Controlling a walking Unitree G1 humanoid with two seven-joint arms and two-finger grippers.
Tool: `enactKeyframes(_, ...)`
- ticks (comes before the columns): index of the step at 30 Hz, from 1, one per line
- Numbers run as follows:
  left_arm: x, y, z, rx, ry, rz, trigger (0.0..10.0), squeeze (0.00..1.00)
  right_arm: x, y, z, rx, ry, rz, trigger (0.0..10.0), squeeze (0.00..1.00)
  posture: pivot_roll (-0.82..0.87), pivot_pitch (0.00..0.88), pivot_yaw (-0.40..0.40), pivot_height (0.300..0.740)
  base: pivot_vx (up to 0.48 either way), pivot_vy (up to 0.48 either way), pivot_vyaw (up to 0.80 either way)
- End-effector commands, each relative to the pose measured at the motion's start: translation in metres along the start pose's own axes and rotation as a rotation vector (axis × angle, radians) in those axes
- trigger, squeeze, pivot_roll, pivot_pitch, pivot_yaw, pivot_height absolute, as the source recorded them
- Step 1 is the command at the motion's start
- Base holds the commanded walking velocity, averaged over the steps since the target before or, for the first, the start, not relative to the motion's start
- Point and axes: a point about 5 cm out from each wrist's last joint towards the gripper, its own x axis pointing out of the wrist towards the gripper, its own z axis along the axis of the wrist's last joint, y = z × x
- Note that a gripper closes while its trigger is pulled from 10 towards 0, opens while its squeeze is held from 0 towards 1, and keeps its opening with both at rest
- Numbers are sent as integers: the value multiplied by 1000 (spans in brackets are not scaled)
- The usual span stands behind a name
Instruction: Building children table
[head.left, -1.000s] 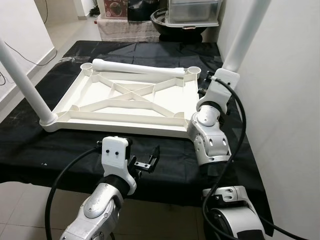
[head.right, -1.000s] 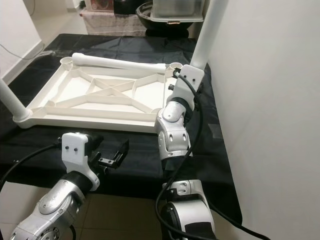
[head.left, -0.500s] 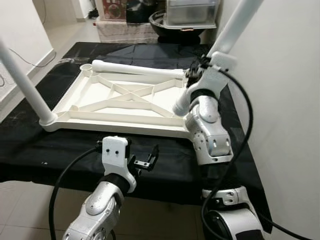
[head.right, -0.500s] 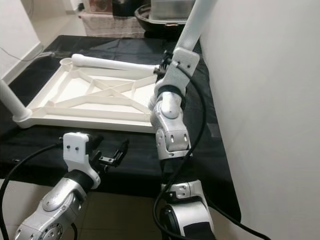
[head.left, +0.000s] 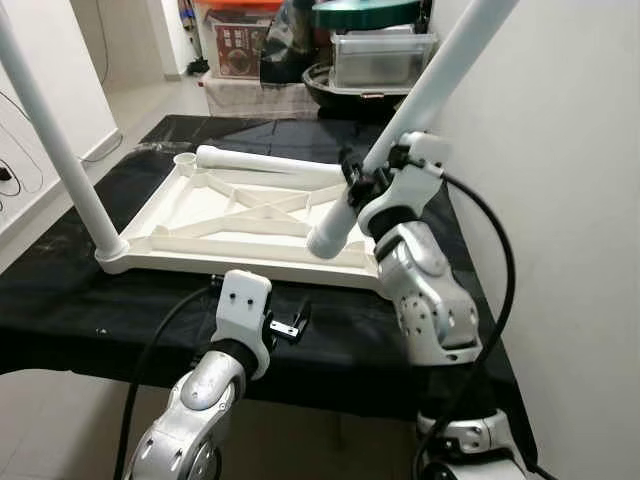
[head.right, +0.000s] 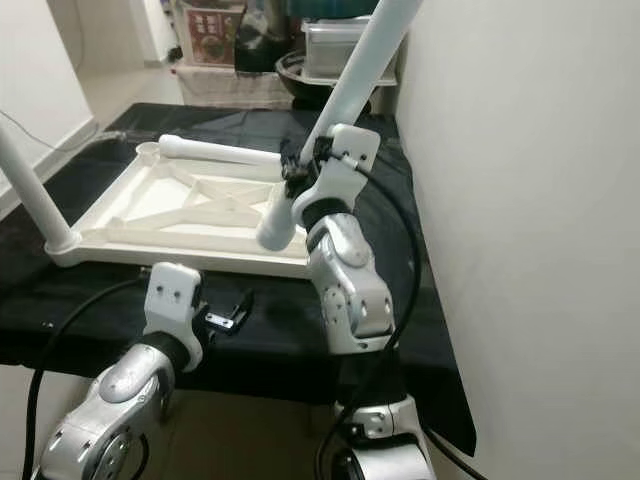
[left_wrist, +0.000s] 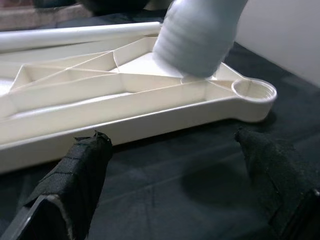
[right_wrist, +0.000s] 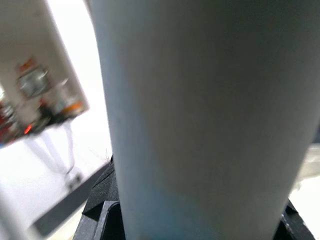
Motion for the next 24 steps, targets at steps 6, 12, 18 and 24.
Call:
enactKeyframes(6,10,-6,-8,42,16,-69,10000,0,-11,12,-19,31,75,88,10000,0,153,0,-31,740,0,0,0)
enactKeyframes(12,18,-16,-10,60,-3,-118,10000,0,-14,12,-23,34,100,121,10000,0,149,0,-33,740,0,0,0)
enactKeyframes(18,22,-16,-12,69,-15,-116,10000,0,-18,15,-24,47,121,154,10000,0,144,0,-31,740,0,0,0)
enactKeyframes(24,28,-15,-14,78,-17,-116,10000,0,-24,14,-26,38,141,169,10000,0,139,0,-24,740,0,0,0)
